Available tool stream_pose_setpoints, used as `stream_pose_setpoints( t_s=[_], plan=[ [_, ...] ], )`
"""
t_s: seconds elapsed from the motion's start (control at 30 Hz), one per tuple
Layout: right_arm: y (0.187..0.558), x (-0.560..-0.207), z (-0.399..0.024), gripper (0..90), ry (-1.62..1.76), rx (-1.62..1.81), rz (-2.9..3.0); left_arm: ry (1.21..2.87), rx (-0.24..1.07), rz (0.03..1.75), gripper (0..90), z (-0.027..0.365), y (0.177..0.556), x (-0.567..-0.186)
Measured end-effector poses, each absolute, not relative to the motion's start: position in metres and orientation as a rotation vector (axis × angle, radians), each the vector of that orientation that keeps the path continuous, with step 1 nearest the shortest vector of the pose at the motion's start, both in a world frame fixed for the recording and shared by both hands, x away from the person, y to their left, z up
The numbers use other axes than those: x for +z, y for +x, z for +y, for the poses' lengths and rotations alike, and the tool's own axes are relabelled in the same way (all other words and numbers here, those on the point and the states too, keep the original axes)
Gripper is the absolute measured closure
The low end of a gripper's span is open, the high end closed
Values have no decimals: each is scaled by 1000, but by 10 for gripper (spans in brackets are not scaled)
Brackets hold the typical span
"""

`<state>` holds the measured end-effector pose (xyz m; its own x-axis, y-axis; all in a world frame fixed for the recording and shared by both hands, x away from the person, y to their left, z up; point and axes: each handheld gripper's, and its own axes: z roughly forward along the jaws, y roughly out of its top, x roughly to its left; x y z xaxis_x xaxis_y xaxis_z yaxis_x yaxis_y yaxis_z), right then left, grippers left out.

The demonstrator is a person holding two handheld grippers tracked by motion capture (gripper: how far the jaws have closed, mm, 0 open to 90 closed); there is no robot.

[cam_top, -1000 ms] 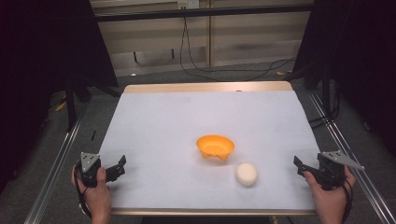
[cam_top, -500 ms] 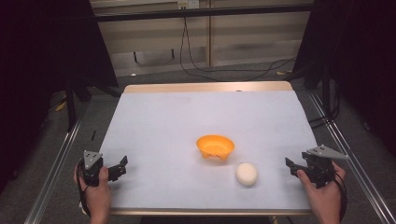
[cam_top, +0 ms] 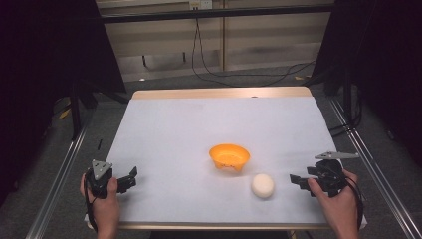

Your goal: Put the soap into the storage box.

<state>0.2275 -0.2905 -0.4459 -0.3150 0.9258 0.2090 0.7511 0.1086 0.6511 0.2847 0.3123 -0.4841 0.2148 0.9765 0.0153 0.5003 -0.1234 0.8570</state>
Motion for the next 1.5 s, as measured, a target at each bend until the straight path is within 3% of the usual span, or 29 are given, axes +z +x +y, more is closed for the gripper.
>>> stream_pose_setpoints(
  t_s=[0.13,1.07,1.27,1.5],
  plan=[
    [229,-443,-280,177,1635,1030,2161,1737,803,1383,17,312,284,-484],
    [231,-457,-203,91,1512,1038,2357,1732,808,1383,9,313,284,-484],
    [232,-464,-195,97,1520,1018,2358,1736,808,1382,8,313,284,-484],
    [231,-473,-187,167,1494,932,2336,1740,806,1381,8,312,284,-484]
  ],
)
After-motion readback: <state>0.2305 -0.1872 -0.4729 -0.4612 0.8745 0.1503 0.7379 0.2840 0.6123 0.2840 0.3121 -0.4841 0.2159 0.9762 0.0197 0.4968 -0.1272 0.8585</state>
